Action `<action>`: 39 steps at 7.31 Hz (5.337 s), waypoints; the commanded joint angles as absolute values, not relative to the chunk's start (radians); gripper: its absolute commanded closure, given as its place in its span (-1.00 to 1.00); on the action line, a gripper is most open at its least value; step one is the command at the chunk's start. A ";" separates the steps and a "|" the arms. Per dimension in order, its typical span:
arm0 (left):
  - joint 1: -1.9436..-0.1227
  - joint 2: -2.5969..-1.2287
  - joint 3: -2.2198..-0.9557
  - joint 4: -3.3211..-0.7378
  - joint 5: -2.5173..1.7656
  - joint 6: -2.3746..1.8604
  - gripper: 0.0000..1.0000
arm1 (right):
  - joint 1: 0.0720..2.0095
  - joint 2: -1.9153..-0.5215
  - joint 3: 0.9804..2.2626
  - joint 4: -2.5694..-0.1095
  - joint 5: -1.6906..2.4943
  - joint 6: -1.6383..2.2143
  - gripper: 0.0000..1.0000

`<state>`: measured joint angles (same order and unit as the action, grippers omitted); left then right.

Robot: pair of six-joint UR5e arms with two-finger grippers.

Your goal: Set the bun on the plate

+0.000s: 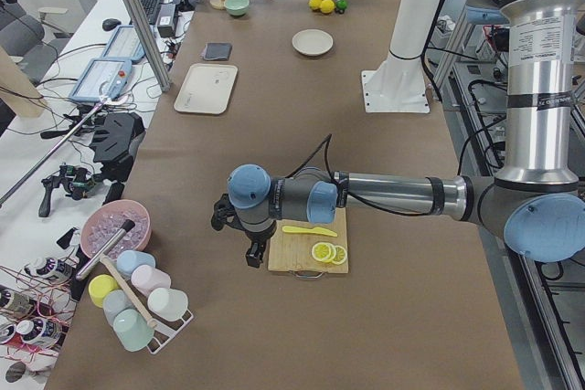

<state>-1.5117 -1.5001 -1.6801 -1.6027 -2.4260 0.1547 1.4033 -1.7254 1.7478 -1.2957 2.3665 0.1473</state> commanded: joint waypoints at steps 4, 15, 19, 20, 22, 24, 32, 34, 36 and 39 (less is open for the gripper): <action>-1.500 -1.468 -1.739 -1.608 -2.417 0.156 -0.96 | 1.405 -1.706 1.709 -1.299 2.293 0.158 -1.00; -1.502 -1.470 -1.715 -1.621 -2.402 0.122 -0.96 | 1.372 -1.677 1.666 -1.187 2.370 0.156 -1.00; -1.412 -1.460 -1.750 -1.727 -2.402 -0.070 -0.96 | 1.134 -1.666 1.680 -0.954 2.424 0.578 -1.00; -1.396 -1.424 -1.756 -1.788 -2.404 -0.098 -0.96 | 1.043 -1.654 1.681 -0.861 2.383 0.756 -0.98; -1.396 -1.391 -1.747 -1.867 -2.404 -0.150 -0.96 | 0.877 -1.600 1.695 -0.795 2.253 0.985 -0.72; -1.359 -1.391 -1.755 -1.874 -2.405 -0.213 -0.96 | 0.769 -1.585 1.721 -0.788 2.179 1.043 -0.49; -1.327 -1.397 -1.756 -1.894 -2.405 -0.341 -0.96 | 0.706 -1.575 1.756 -0.795 2.155 1.043 1.00; -1.226 -1.402 -1.767 -2.071 -2.401 -0.705 -0.95 | 0.695 -1.463 1.741 -0.817 2.171 1.154 1.00; -1.070 -1.393 -1.787 -2.265 -2.350 -1.039 -0.94 | 0.635 -1.317 1.738 -0.921 2.139 1.280 1.00; -0.892 -1.391 -1.795 -2.293 -2.172 -1.163 -0.93 | 0.555 -1.169 1.642 -0.940 2.037 1.394 1.00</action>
<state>-0.9472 -1.3919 -1.7934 -2.2837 -2.2262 -1.1216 0.5833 -1.2224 1.6804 -0.9345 2.0672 1.3524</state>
